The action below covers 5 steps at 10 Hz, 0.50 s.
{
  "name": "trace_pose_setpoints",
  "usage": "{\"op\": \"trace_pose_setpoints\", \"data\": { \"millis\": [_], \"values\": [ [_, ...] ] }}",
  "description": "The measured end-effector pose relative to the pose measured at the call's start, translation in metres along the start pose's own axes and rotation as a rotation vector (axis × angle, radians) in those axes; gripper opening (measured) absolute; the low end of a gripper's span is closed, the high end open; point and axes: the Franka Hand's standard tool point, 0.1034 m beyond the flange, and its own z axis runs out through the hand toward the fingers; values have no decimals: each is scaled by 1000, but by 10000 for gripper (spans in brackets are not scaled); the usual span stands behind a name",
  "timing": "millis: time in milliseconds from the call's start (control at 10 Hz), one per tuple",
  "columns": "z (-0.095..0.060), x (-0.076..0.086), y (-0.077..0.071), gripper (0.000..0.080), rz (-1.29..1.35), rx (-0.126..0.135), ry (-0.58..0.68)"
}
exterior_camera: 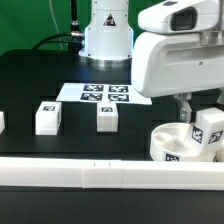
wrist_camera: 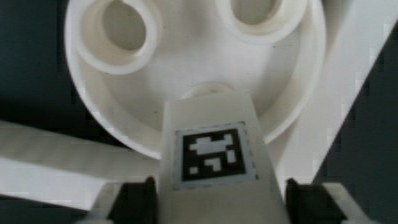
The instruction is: Assemble stool
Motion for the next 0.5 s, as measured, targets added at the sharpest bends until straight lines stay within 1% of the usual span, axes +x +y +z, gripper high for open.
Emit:
{"op": "trace_pose_setpoints", "data": {
  "millis": [100, 300, 400, 500],
  "values": [
    [0, 0, 4, 343, 144, 3, 1],
    [-1, -1, 14, 344, 432, 1, 6],
    [-2, -1, 17, 344, 528, 0, 8],
    [-2, -1, 17, 351, 530, -1, 8]
  ]
}}
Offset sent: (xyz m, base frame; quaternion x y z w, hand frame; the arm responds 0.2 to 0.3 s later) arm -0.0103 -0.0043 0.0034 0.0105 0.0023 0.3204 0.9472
